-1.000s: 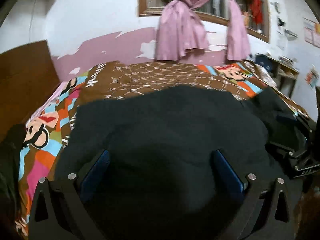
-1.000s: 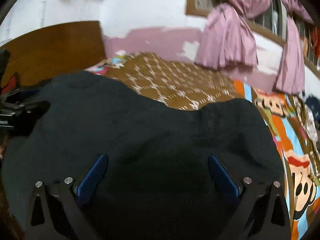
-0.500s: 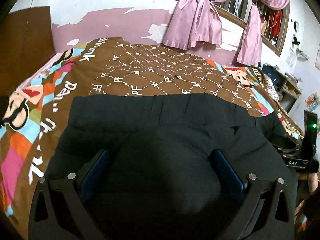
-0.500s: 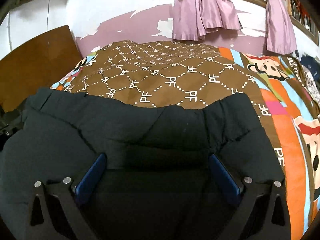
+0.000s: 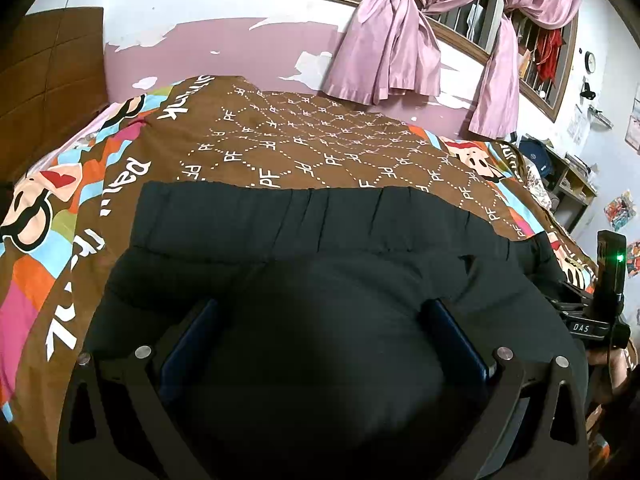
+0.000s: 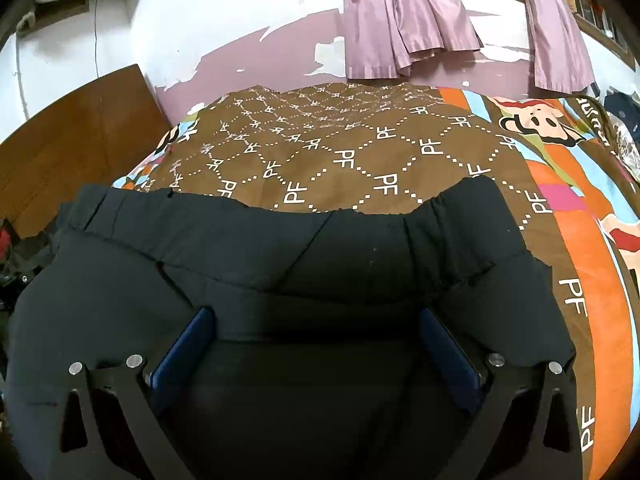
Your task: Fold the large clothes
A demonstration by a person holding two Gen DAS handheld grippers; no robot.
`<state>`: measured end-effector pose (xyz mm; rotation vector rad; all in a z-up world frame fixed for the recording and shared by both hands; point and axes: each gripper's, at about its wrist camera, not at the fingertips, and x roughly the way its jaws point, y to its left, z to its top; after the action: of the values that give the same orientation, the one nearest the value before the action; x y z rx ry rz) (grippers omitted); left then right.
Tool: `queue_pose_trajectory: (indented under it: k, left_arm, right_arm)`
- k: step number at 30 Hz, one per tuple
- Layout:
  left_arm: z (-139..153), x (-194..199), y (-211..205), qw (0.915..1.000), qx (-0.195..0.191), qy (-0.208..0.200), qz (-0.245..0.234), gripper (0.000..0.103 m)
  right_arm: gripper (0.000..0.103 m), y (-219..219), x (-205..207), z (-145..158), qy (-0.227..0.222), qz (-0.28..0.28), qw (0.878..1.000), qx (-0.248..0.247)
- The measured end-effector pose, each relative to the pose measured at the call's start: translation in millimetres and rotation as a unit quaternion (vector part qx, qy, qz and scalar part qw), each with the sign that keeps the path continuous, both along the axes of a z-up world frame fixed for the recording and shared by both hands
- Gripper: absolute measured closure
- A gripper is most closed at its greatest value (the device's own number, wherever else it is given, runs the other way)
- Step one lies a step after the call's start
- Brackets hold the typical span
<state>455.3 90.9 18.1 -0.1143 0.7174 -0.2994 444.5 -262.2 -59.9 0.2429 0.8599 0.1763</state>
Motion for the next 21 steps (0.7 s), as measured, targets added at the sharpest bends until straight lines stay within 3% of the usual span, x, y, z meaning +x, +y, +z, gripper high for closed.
queue_pose_trajectory:
  k: [12,21]
  left_arm:
    - [2,-16,2,0.9992,-0.011,-0.038,-0.001,0.001]
    - [11,-31,6,0.9981,-0.019,-0.058,0.008,0.001]
  right_arm:
    - [0.0,5,-25,14,-0.056,-0.022,0.998,-0.034]
    - [0.0,-4,-56,23,-0.099,-0.045,0.994,-0.022]
